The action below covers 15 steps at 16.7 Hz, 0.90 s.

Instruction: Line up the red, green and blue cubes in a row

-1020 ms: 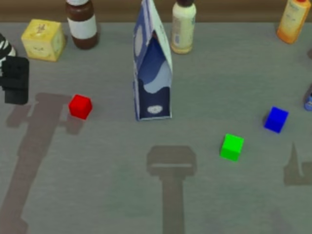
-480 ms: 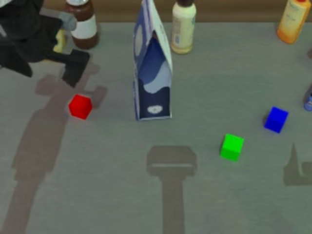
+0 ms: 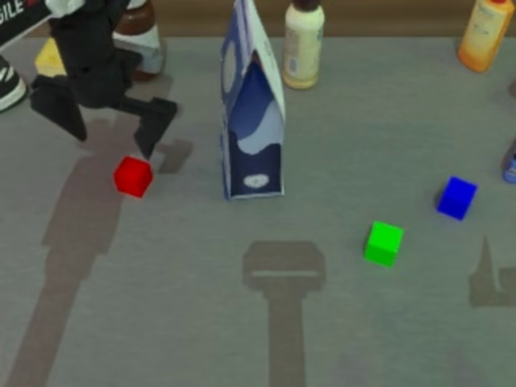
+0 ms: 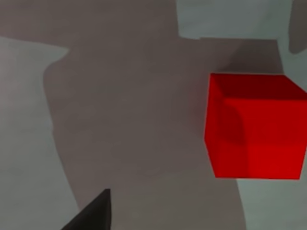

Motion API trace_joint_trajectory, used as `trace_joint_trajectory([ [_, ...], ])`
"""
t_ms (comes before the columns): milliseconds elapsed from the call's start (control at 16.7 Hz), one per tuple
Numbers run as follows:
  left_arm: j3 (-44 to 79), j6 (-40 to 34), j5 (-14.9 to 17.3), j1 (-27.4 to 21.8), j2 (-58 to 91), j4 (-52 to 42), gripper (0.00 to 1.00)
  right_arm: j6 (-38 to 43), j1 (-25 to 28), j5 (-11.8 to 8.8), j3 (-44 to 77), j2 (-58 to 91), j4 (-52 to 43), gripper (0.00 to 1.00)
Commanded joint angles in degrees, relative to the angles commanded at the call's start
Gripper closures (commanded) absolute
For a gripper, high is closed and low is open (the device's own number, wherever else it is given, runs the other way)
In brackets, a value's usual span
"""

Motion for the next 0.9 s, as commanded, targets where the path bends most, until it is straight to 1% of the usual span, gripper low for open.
trace_joint_trajectory([
  [420,-1.0,0.1,0.0,0.2,0.2,1.1,0.0,0.0,0.0,0.0,0.0,0.0,0.0,0.0],
  [540,-3.3,0.2,0.0,0.1,1.2,4.3,0.0,0.0,0.0,0.0,0.0,0.0,0.0,0.0],
  [780,-9.5,0.1,0.0,0.1,4.1,14.0,0.0,0.0,0.0,0.0,0.0,0.0,0.0,0.0],
  [900,-11.4,0.1,0.1,0.1,5.1,16.5,0.0,0.0,0.0,0.0,0.0,0.0,0.0,0.0],
])
